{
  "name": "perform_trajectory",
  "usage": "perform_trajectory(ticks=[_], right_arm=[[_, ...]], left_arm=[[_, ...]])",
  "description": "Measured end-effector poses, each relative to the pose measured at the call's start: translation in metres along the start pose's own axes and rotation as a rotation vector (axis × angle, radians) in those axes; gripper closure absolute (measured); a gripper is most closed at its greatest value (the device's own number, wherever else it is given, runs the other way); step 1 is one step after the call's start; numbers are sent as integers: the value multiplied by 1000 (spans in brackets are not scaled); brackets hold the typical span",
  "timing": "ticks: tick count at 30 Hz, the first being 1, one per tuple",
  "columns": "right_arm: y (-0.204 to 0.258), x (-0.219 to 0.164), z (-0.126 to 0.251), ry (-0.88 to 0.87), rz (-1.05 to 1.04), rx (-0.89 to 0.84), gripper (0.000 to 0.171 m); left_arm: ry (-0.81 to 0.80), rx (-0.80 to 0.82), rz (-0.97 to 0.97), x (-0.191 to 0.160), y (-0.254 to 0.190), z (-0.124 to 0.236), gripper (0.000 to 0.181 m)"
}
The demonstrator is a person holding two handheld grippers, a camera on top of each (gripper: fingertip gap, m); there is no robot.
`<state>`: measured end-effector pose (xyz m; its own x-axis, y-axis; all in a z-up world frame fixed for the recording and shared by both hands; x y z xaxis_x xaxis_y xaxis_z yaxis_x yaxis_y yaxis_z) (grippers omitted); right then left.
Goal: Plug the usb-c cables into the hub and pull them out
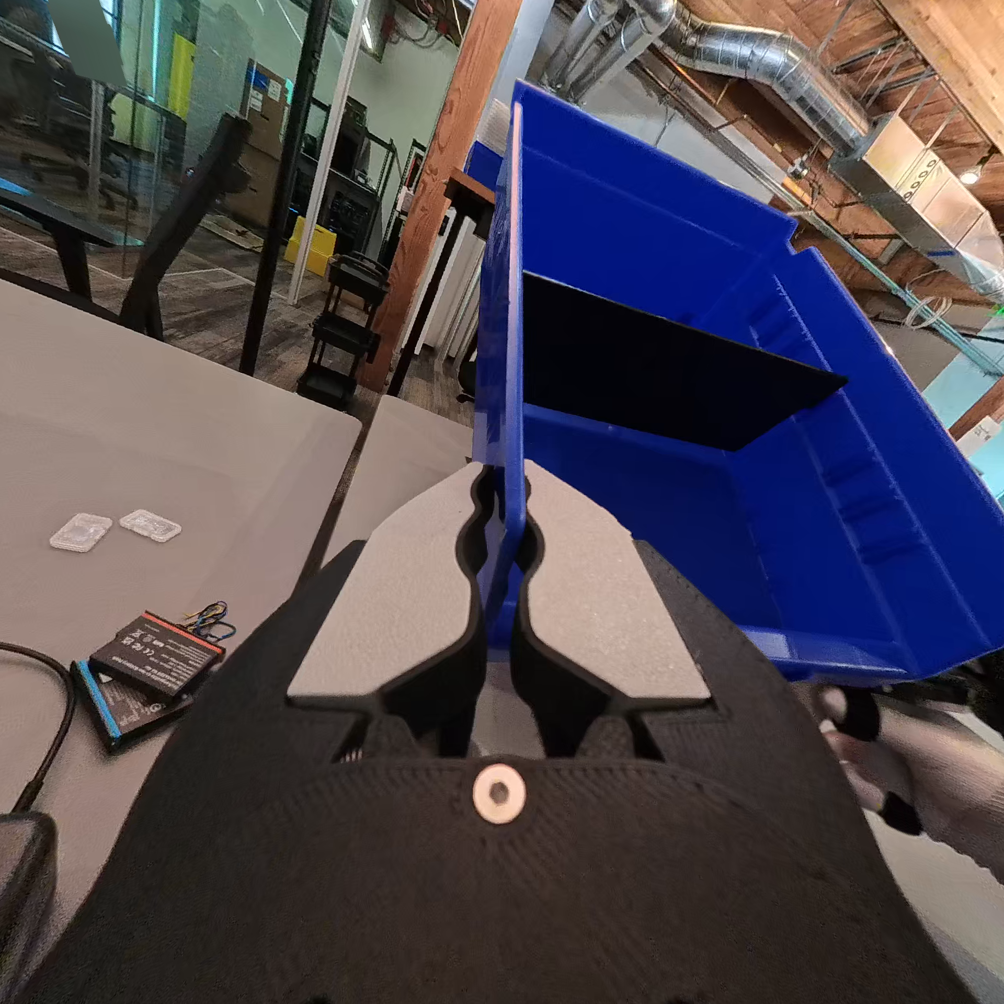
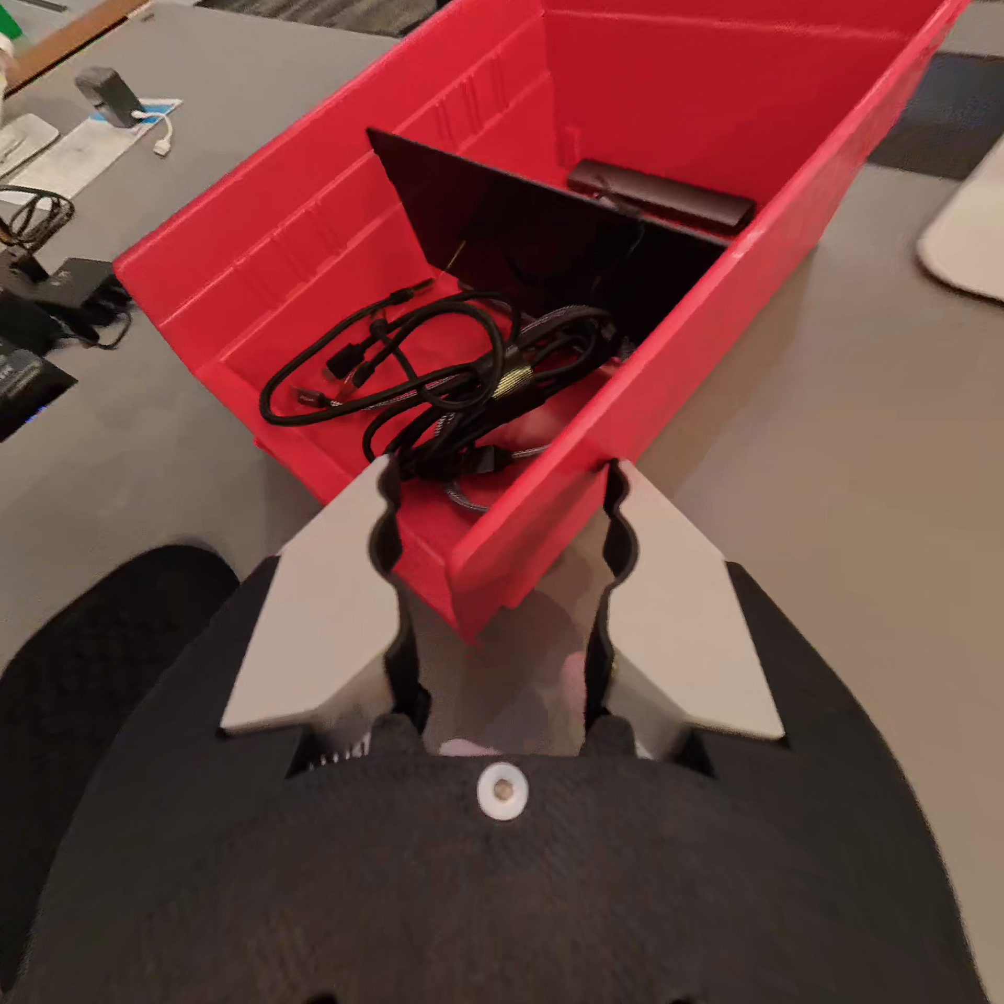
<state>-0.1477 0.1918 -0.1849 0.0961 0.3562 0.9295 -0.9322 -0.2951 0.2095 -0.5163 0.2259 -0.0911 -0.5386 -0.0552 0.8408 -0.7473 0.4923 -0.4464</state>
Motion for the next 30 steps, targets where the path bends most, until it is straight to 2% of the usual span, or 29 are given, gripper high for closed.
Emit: perform_trajectory(ticks=[1,9,12,14,17,19,20,24,27,30], right_arm=[[8,-2,-10,2,-9,10,89],[59,1,-86,19,57,129,89],[58,9,-108,21,68,142,91],[51,14,-117,28,76,142,101],[40,20,-123,69,71,170,105],[35,24,-123,93,68,184,90],[32,26,-120,95,70,184,82],[25,40,-84,7,71,182,75],[25,59,-35,-110,53,225,73],[13,82,29,-266,32,238,75]], left_arm=[[-4,-2,7,1,4,2,176],[-37,13,45,8,25,12,176],[-36,16,20,12,27,19,176],[-40,19,14,15,27,23,176],[-43,15,19,17,25,27,176],[-39,9,19,17,22,29,176],[-36,5,14,17,20,29,176],[-10,-28,-20,16,2,26,176],[16,-69,-21,8,-20,15,176],[60,-140,-27,-7,-50,1,176]])
Point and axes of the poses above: each gripper's, where its closed fingertips meet, z back along the fingers, x out of its top, y = z × x across the jaws, the point moved 5 cm from there along z, back along the fingers, and after that the axes turned 14 degrees about -y, right-handed, at the moved point
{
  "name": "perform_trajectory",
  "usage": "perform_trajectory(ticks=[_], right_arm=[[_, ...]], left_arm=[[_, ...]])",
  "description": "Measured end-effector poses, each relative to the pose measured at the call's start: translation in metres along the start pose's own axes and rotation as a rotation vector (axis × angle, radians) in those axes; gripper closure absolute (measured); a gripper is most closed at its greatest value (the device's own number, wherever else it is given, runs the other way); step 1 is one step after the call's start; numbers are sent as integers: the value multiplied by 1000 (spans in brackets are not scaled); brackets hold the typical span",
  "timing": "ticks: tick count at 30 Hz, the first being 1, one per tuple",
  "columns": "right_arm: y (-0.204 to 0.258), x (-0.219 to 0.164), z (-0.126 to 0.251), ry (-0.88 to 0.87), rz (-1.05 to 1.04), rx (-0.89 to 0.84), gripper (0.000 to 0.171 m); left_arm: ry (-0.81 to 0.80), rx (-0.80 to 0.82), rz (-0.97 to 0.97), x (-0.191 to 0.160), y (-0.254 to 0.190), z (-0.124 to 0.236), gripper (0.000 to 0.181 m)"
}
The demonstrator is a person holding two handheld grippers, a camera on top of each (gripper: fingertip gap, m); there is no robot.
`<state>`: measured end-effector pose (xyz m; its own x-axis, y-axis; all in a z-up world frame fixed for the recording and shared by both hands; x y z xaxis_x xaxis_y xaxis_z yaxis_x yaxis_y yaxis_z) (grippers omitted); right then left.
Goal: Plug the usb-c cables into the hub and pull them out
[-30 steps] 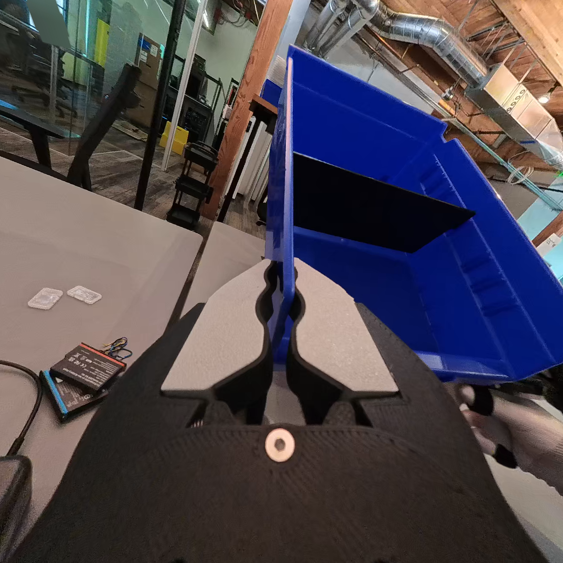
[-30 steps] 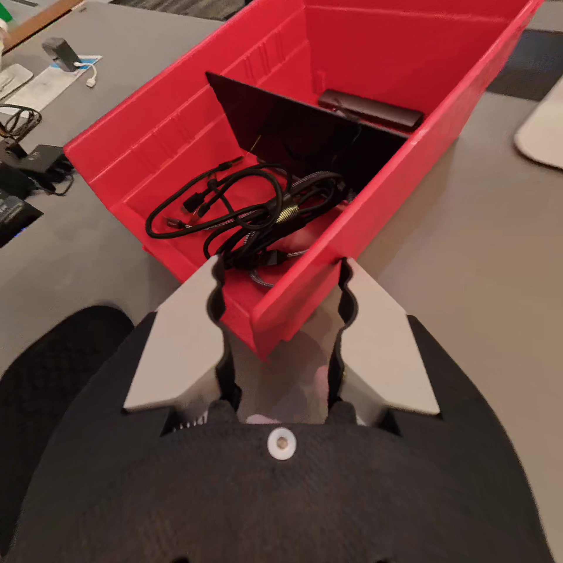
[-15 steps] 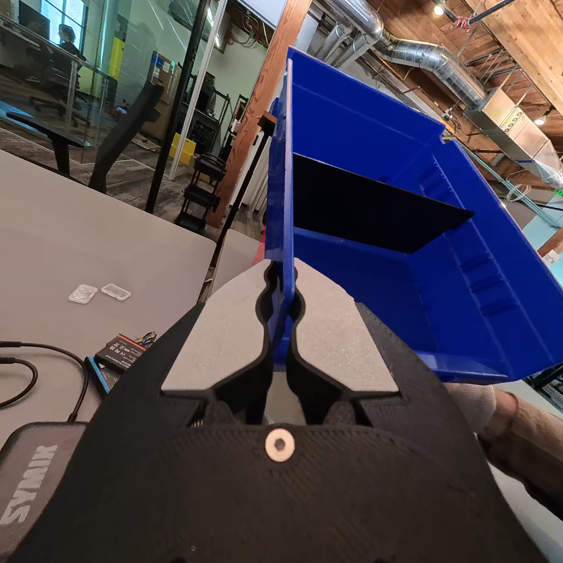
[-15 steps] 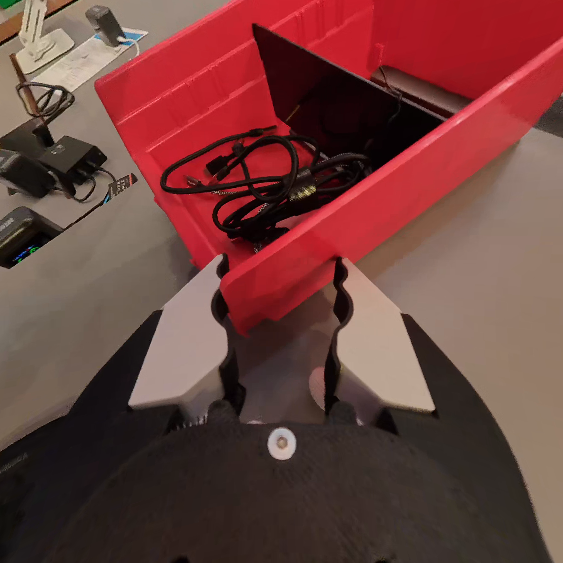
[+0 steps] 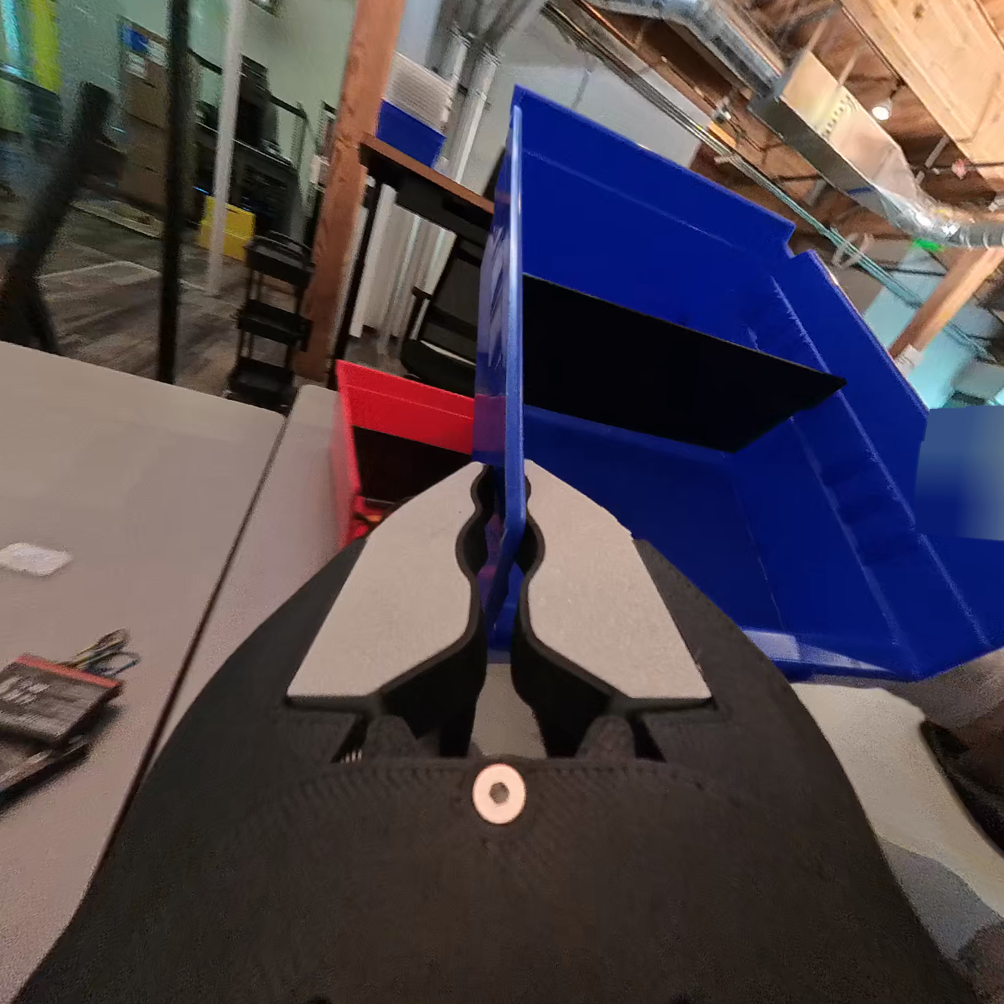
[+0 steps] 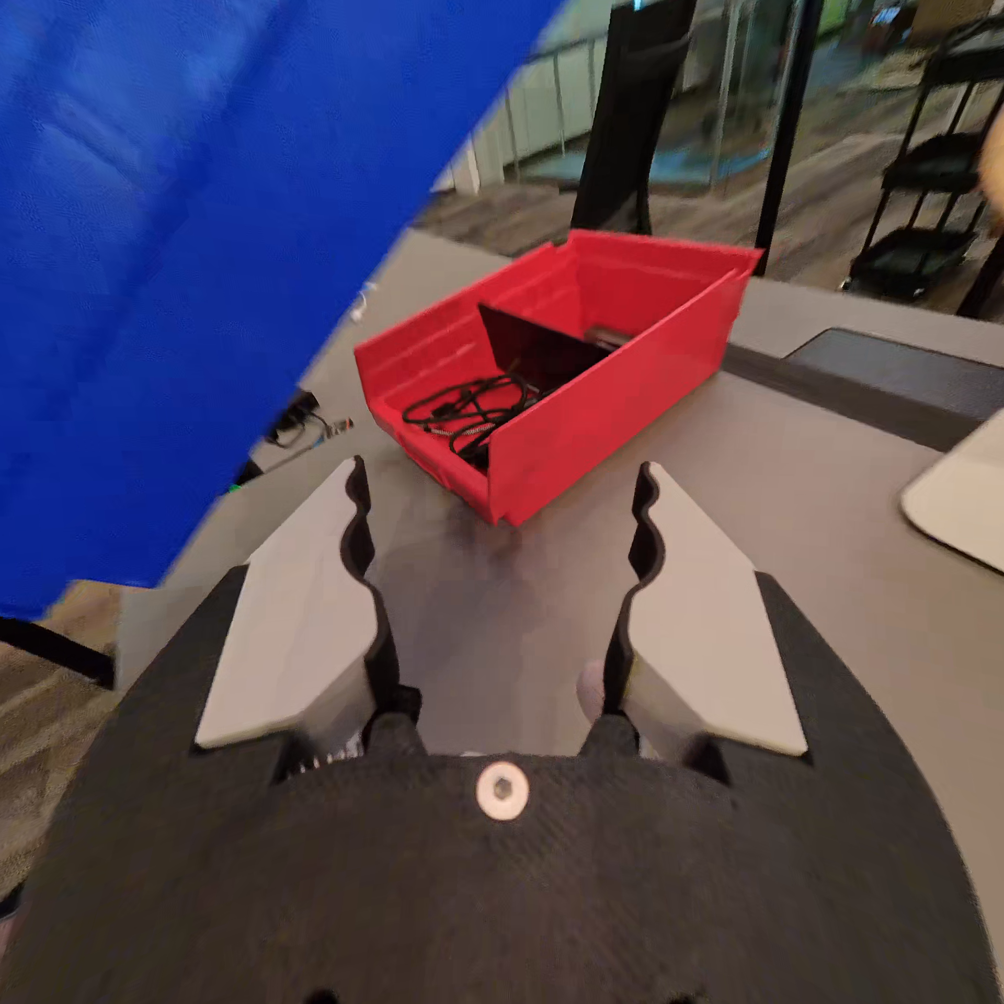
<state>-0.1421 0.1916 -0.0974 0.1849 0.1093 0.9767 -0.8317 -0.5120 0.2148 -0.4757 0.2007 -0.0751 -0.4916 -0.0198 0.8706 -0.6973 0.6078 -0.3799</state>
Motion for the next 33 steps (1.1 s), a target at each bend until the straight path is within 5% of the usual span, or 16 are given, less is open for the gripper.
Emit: perform_trajectory(ticks=[5,13,23,33], right_arm=[[-13,53,118,-290,-86,-27,80],[-11,70,261,-465,-24,-200,70],[-69,67,329,-483,130,-506,50],[-204,53,404,-344,182,-775,51]], left_arm=[[110,-140,38,-39,-63,-44,176],[350,-345,101,-135,-195,-119,176],[530,-505,184,-272,-349,-204,176],[622,-501,184,-383,-455,-251,174]])
Point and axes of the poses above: each gripper's, where its closed fingertips meet, z back along the fingers, x out of its top, y = z × x across the jaws, the point moved 5 cm from there along z, back along the fingers, and after that the axes turned 14 degrees about -y, right-handed, at the moved point
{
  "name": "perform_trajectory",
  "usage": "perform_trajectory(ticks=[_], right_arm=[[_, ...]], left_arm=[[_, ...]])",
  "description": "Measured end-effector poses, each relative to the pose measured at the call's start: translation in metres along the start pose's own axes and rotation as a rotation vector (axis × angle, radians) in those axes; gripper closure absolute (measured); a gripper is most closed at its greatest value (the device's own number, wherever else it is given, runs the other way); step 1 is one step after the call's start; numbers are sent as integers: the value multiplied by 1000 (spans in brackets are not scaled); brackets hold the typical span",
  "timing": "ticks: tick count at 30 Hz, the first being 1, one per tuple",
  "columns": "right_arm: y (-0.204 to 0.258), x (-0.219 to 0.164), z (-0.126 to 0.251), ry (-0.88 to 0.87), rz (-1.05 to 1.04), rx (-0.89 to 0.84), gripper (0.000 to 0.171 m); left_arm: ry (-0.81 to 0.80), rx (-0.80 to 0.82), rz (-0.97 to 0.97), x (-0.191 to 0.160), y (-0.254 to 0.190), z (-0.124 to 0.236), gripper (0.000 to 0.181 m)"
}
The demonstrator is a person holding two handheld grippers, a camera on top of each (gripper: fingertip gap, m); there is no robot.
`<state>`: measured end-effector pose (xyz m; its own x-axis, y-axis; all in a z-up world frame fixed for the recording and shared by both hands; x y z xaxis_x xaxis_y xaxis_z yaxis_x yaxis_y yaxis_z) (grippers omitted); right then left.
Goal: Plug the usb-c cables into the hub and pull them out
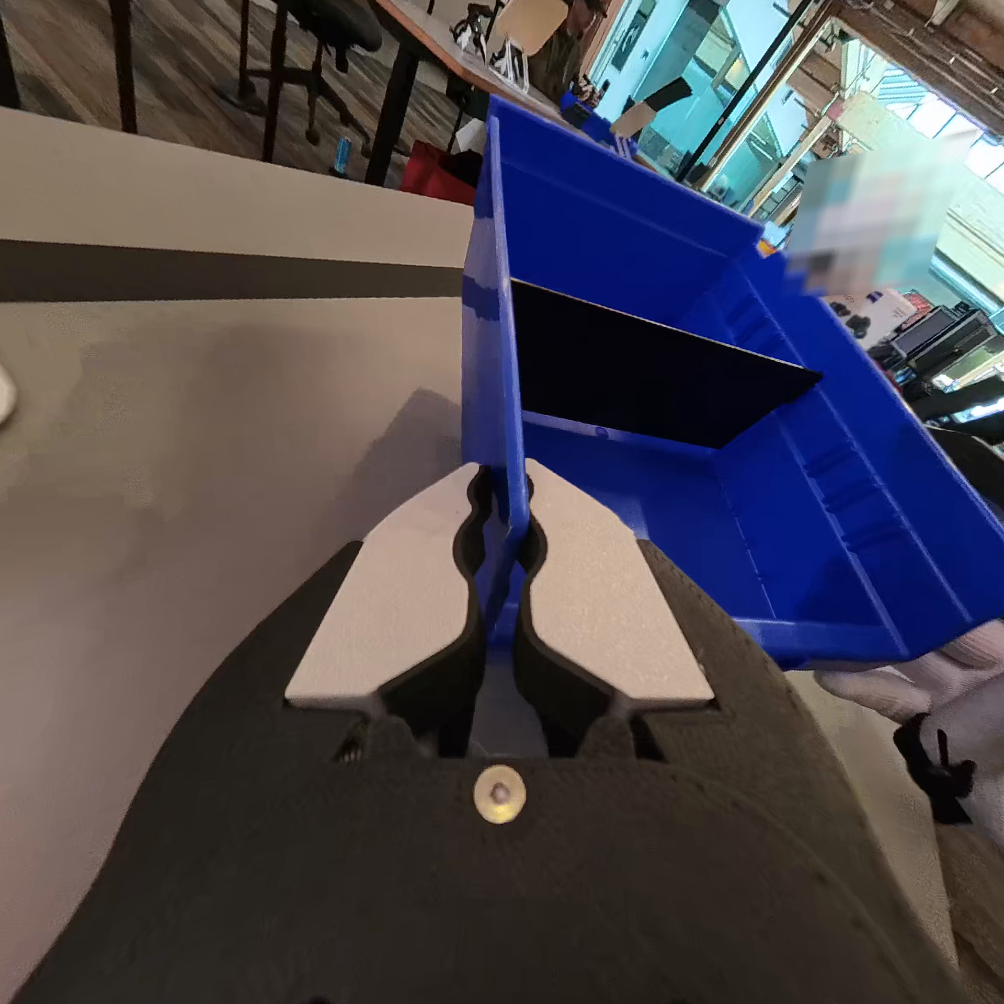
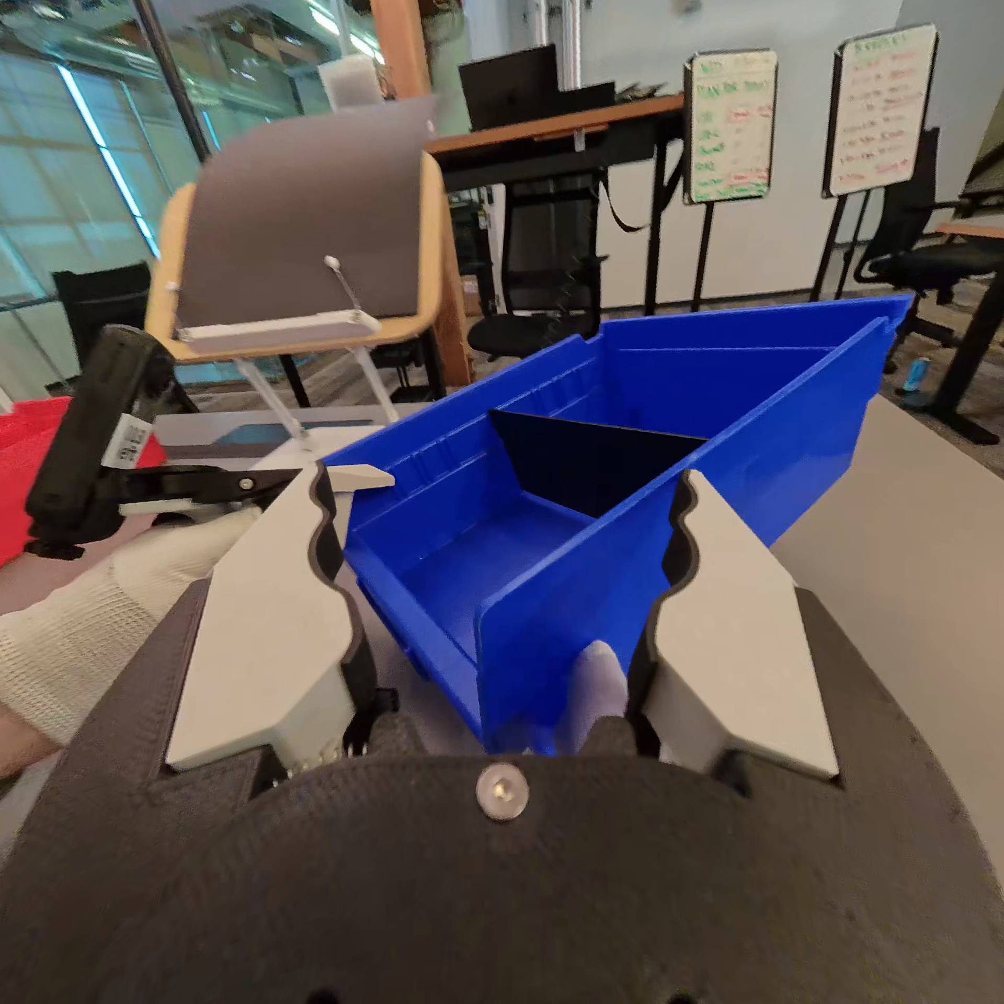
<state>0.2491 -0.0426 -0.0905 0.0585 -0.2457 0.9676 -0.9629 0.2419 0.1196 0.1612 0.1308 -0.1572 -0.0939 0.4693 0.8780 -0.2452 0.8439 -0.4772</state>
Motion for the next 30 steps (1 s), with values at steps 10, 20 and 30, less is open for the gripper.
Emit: perform_trajectory(ticks=[10,20,30], right_arm=[[-121,-31,-22,102,-50,-69,64],[-238,-53,-74,203,-6,-157,68],[-228,8,-55,129,356,-213,68]], left_arm=[[37,-6,-57,-35,-41,-63,158],[159,-149,-29,-66,-97,-112,134],[98,-243,29,-28,-89,-95,102]])
Point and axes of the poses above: each gripper's, where its closed fingertips meet, z back along the fingers, x out of its top, y = z × x across the jaws, the point moved 5 cm from there along z, back along the fingers, and after that the axes turned 14 degrees about -y, right-handed, at the moved point
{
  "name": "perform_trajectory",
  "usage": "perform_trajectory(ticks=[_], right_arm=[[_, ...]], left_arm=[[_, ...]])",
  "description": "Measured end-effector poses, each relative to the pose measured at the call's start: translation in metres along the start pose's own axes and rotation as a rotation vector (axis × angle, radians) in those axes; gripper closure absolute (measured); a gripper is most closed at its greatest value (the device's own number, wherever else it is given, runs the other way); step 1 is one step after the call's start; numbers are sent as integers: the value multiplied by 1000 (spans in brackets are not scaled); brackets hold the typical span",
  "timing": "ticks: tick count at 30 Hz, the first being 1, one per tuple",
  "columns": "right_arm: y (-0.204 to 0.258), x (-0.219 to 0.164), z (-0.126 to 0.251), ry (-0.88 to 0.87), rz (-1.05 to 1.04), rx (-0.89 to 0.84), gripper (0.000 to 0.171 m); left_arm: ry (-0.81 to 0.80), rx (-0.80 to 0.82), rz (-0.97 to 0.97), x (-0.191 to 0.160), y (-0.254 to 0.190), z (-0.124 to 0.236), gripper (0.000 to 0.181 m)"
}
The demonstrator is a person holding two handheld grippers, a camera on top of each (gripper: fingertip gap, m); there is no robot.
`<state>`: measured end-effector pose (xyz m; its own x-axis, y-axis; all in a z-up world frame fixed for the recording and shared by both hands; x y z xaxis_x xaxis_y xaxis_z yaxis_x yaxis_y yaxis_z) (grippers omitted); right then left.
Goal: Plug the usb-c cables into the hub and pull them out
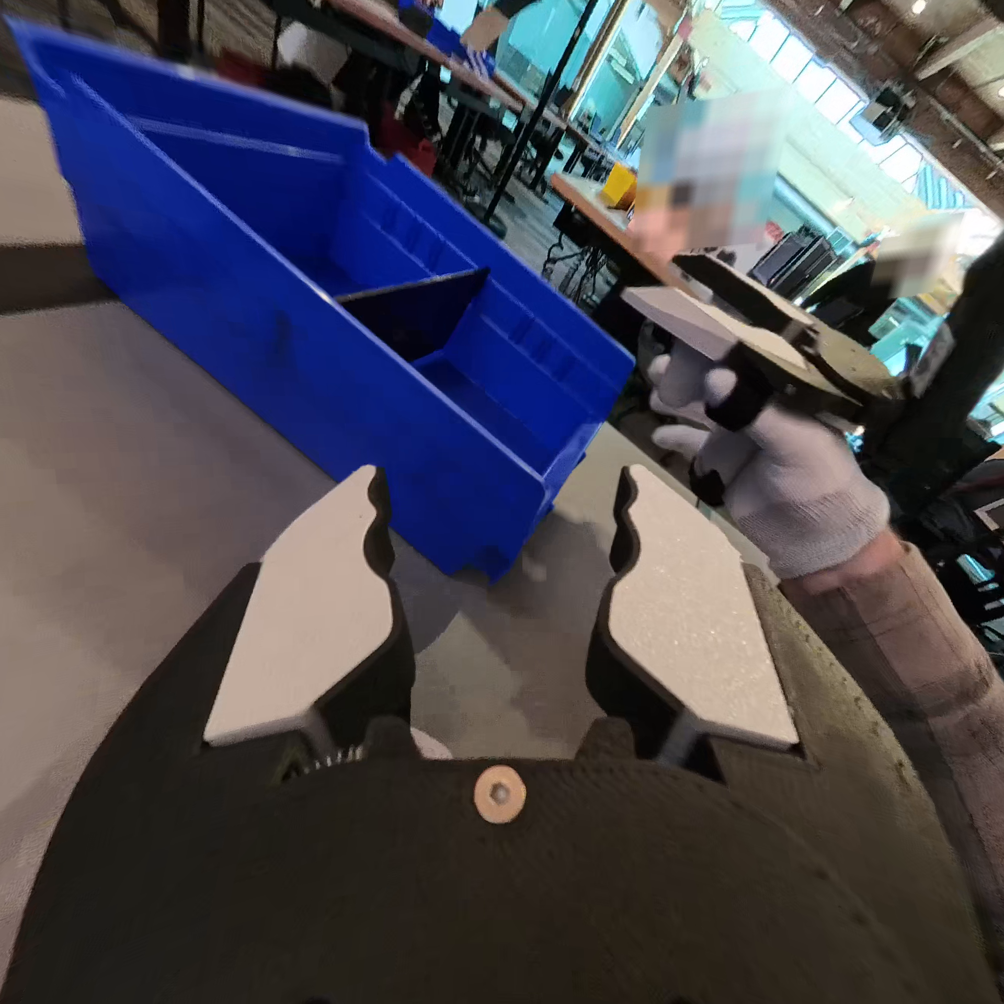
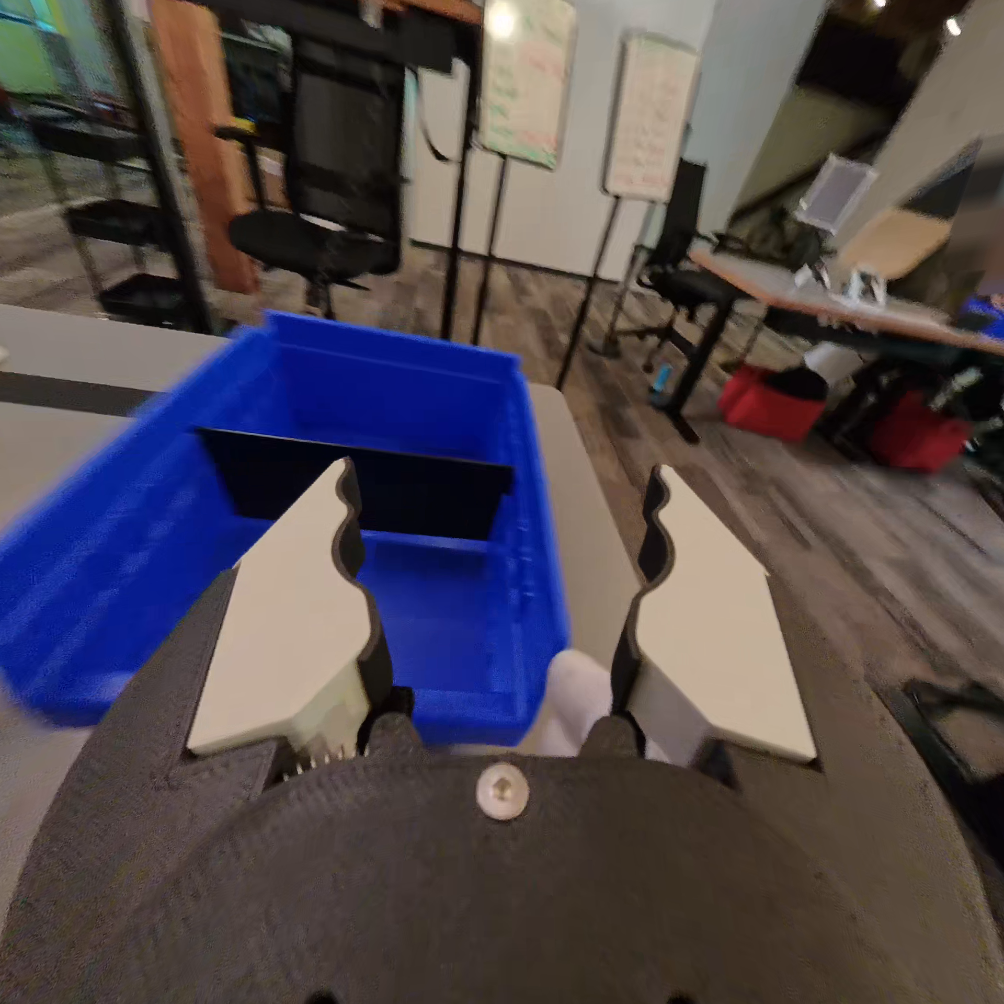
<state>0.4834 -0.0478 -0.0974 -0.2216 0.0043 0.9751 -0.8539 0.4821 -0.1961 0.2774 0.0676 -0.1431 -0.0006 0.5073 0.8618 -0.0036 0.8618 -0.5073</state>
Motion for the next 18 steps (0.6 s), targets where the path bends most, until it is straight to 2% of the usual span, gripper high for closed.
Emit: perform_trajectory(ticks=[2,5,9,11,13,14,16,18], right_arm=[[52,26,16,12,-14,135,58],[157,42,37,128,-58,410,40],[289,15,47,306,-3,705,12],[333,-6,38,367,-71,778,12],[372,-25,36,429,-105,865,12],[388,-33,37,451,-92,909,12],[409,-45,39,496,-45,956,12],[417,-43,37,462,36,961,16]], left_arm=[[-48,-15,-30,16,-2,30,103],[-88,-29,-114,32,-6,82,104],[-91,-50,-211,41,-11,146,104],[-67,-57,-252,38,-7,171,103],[53,-40,-314,21,9,186,102],[114,-52,-327,10,18,192,109],[139,-83,-250,3,30,202,121],[152,-145,-157,0,39,210,121]])
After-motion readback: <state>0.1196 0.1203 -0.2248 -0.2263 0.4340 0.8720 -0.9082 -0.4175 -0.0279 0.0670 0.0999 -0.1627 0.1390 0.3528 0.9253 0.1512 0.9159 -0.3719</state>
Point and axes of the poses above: each gripper's, where its closed fingertips meet, z back along the fingers, x out of its top, y = z × x across the jaws, the point moved 5 cm from there along z, back along the fingers, and after that the axes turned 14 degrees about -y, right-handed, at the moved point
